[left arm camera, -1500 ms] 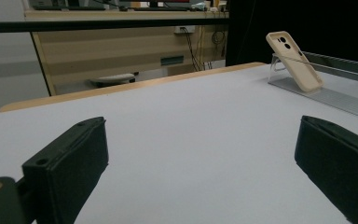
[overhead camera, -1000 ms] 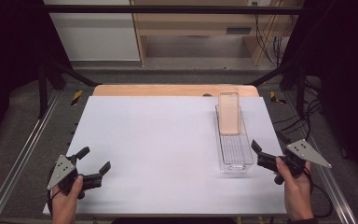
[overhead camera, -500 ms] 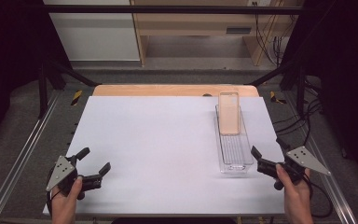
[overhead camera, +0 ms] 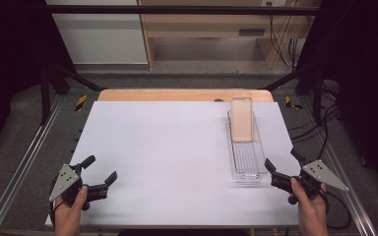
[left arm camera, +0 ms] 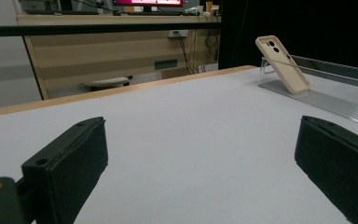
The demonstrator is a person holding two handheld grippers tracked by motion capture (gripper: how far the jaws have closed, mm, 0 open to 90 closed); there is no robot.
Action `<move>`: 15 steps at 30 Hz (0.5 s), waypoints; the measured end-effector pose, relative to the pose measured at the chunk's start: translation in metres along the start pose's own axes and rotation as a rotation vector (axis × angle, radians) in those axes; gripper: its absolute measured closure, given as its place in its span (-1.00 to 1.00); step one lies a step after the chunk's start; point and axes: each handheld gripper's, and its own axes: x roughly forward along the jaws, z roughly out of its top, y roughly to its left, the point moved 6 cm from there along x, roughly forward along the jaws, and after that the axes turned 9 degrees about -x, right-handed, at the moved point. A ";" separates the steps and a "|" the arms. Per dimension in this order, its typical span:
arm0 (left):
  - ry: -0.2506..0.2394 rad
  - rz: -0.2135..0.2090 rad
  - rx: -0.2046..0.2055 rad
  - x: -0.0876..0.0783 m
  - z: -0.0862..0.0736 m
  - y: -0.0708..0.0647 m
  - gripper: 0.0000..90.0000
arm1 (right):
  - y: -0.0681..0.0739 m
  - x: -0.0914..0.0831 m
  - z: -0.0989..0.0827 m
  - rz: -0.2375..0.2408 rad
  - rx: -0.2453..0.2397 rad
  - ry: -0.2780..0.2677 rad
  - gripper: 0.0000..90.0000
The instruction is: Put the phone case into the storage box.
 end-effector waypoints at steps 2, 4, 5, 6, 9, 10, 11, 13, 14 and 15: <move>-0.001 -0.002 0.001 0.000 0.000 0.000 -0.95 | 0.001 -0.001 -0.001 0.003 -0.002 0.001 -0.92; -0.001 -0.003 0.002 0.000 0.000 -0.001 -0.95 | 0.002 -0.001 -0.003 0.004 -0.004 -0.001 -0.92; 0.000 -0.004 0.002 0.000 0.000 -0.001 -0.95 | 0.003 -0.001 -0.004 0.007 0.000 0.000 -0.92; 0.000 -0.004 0.002 0.000 0.000 -0.001 -0.95 | 0.003 -0.001 -0.004 0.008 -0.005 -0.002 -0.92; 0.001 -0.006 0.003 0.001 0.000 -0.001 -0.95 | 0.006 -0.001 -0.006 0.016 -0.011 -0.003 -0.92; 0.001 -0.006 0.003 0.001 0.000 -0.001 -0.95 | 0.007 -0.001 -0.007 0.020 -0.011 -0.005 -0.92; 0.001 -0.007 0.004 0.001 0.000 -0.002 -0.95 | 0.008 -0.001 -0.008 0.023 -0.009 -0.005 -0.92; 0.002 -0.008 0.005 0.001 0.000 -0.002 -0.95 | 0.010 -0.001 -0.009 0.026 -0.017 -0.004 -0.92; 0.003 -0.009 0.006 0.001 0.000 -0.002 -0.95 | 0.012 0.000 -0.010 0.031 -0.018 -0.003 -0.92; 0.003 -0.009 0.006 0.001 0.000 -0.002 -0.95 | 0.013 0.000 -0.011 0.034 -0.021 -0.002 -0.92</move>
